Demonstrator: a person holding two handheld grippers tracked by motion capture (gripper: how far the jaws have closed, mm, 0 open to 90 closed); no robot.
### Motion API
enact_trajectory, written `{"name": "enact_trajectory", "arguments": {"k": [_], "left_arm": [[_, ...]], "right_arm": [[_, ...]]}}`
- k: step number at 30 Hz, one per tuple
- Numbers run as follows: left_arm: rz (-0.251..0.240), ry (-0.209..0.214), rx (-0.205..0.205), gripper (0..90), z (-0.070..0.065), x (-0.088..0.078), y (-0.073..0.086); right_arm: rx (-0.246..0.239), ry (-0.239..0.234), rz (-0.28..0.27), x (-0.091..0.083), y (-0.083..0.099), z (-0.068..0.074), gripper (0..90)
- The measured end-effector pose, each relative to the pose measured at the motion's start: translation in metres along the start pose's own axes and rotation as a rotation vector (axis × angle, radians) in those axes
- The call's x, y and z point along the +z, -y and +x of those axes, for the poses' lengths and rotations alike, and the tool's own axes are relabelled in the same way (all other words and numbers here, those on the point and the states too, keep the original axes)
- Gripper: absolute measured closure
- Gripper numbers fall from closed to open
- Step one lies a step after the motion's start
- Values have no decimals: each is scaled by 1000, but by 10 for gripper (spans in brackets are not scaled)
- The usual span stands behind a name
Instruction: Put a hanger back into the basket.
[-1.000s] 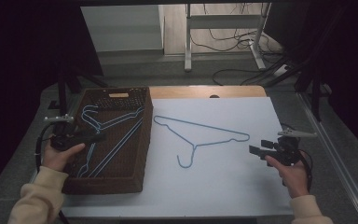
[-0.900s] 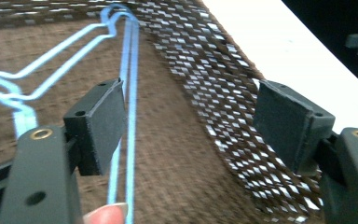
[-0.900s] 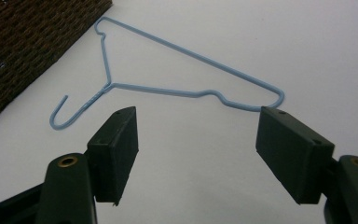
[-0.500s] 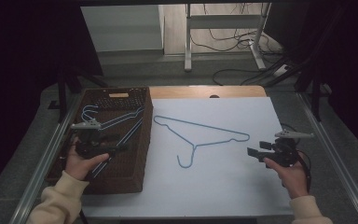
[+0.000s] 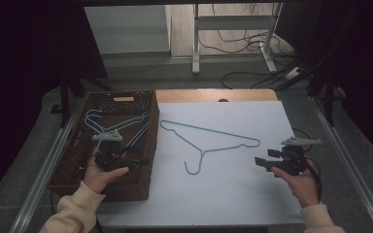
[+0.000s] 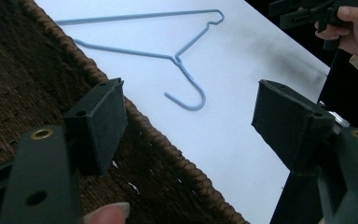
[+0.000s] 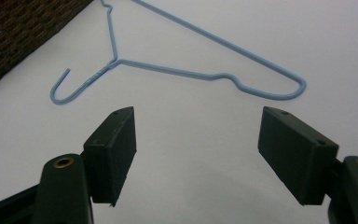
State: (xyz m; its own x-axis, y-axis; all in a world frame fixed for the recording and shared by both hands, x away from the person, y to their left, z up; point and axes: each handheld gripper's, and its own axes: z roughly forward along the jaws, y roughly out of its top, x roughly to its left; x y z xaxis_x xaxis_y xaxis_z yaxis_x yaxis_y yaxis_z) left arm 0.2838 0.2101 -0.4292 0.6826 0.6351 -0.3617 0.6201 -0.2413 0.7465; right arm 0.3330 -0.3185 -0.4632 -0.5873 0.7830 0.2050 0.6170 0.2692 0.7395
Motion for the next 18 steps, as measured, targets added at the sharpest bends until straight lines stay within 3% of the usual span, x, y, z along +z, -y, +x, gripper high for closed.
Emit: {"name": "enact_trajectory", "arguments": {"k": [15,18], "left_arm": [[4,5,17,263,-5,3,0],[6,3,19,263,-5,3,0]], "right_arm": [[-21,-1,27,8,-2,5,283],[-44,-4,44,15,-5,10,292]]}}
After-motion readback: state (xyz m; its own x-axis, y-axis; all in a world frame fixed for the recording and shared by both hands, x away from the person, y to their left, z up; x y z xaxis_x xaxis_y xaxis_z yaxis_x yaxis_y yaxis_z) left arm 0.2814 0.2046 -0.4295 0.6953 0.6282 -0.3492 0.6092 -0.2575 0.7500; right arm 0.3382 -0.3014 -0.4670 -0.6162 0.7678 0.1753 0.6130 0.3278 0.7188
